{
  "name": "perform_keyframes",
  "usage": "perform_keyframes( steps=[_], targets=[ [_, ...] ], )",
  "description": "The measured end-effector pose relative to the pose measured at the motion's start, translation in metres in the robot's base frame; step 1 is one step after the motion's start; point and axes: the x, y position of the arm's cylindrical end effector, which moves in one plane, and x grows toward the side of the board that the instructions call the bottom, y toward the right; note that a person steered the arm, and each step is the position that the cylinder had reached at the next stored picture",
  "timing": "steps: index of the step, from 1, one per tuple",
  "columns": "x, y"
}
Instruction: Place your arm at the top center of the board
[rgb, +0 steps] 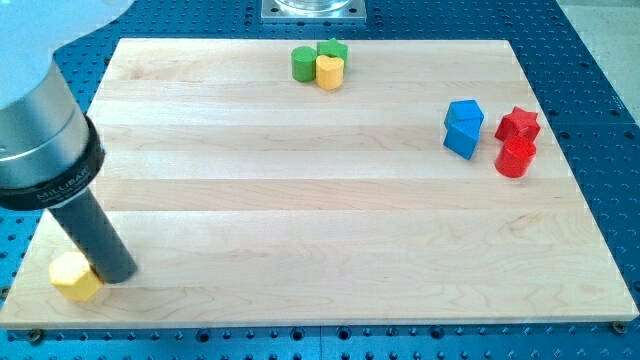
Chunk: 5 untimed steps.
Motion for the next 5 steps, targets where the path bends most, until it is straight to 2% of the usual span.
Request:
perform_keyframes(
  steps=[1,5],
  targets=[
    [-0.027,0.012],
    [-0.305,0.103]
  ],
)
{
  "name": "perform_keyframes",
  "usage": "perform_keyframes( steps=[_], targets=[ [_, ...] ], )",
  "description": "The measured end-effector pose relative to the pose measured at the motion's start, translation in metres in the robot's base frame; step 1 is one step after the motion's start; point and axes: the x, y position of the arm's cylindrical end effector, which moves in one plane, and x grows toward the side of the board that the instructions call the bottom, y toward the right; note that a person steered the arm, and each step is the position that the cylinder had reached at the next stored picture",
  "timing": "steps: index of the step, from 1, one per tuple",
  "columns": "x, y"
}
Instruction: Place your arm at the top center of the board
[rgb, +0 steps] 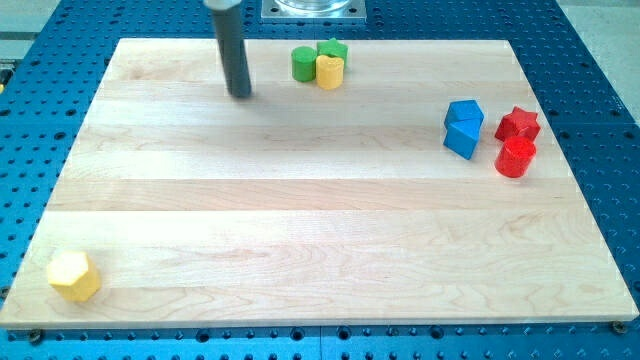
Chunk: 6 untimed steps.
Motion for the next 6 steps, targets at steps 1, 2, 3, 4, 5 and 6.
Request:
perform_keyframes(
  steps=[1,2,3,4,5,6],
  targets=[
    [-0.069,0.017],
    [-0.078,0.024],
    [-0.077,0.037],
    [-0.076,0.081],
    [-0.076,0.083],
    [-0.063,0.097]
  ],
)
